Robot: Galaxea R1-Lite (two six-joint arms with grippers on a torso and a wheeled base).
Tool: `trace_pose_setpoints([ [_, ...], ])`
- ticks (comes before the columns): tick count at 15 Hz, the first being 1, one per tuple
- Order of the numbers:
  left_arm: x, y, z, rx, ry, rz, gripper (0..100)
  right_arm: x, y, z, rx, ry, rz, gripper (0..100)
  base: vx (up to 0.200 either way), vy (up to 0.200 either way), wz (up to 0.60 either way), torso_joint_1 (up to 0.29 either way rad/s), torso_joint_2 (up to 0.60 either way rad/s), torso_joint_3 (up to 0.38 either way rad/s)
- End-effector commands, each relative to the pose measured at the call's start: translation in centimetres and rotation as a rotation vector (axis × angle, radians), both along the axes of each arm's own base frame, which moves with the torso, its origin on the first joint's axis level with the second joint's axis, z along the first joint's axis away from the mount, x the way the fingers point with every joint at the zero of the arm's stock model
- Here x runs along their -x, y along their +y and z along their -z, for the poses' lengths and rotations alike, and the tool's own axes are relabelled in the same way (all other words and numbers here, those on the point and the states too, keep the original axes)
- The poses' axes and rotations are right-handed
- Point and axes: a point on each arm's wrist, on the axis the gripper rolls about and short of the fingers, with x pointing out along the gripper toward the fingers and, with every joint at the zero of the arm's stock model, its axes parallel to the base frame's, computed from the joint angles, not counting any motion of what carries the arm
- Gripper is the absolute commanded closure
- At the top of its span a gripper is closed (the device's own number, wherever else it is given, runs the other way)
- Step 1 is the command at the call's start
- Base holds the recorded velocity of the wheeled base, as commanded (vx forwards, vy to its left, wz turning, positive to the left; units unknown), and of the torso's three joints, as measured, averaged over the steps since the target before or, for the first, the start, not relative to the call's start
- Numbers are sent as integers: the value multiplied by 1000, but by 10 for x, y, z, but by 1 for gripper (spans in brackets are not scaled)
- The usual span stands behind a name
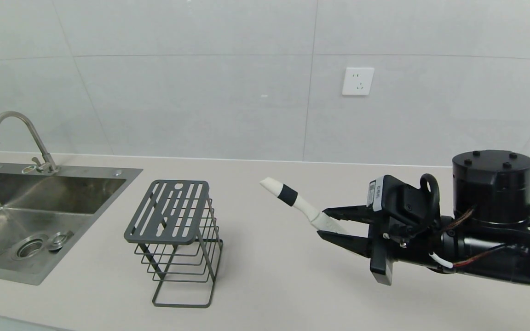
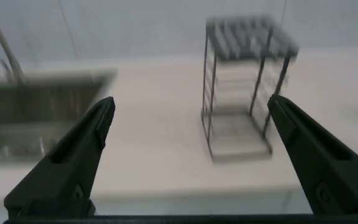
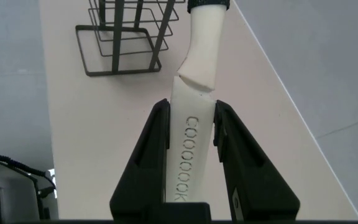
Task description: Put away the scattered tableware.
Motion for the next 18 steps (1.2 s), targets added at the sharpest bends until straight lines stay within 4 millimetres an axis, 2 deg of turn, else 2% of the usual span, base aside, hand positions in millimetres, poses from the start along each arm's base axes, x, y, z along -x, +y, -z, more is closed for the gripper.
trace_pose_setpoints([
  [1,3,-2,-16,-30,-100,100,0,4,-1,-2,-4,-5,-5,100,0,0,0,0,0,0],
  [3,3,-4,-15,-24,-40,223,0,8,3,-4,-12,-10,-33,100,0,0,0,0,0,0],
  [5,6,-6,-40,21,16,386,0,11,7,-4,-13,-9,-57,100,0,0,0,0,0,0],
  [6,1,-8,-52,21,52,434,0,12,8,-4,-13,-9,-62,100,0,0,0,0,0,0],
  [8,-20,-10,-73,8,150,518,0,15,15,-7,-23,-18,-89,100,0,0,0,0,0,0],
  [9,-29,-10,-77,10,186,532,0,15,15,-8,-27,-20,-90,100,0,0,0,0,0,0],
  [12,-82,-12,-101,-54,227,534,0,14,16,-11,-34,-30,-90,100,0,0,0,0,0,0],
  [14,-116,-19,-105,-118,191,598,0,12,18,-11,-34,-30,-90,100,0,0,0,0,0,0],
  [15,-127,-24,-102,-130,188,640,0,10,20,-9,-32,-26,-90,100,0,0,0,0,0,0],
  [18,-140,-34,-85,-124,265,715,0,9,20,-8,-31,-26,-89,100,0,0,0,0,0,0],
])
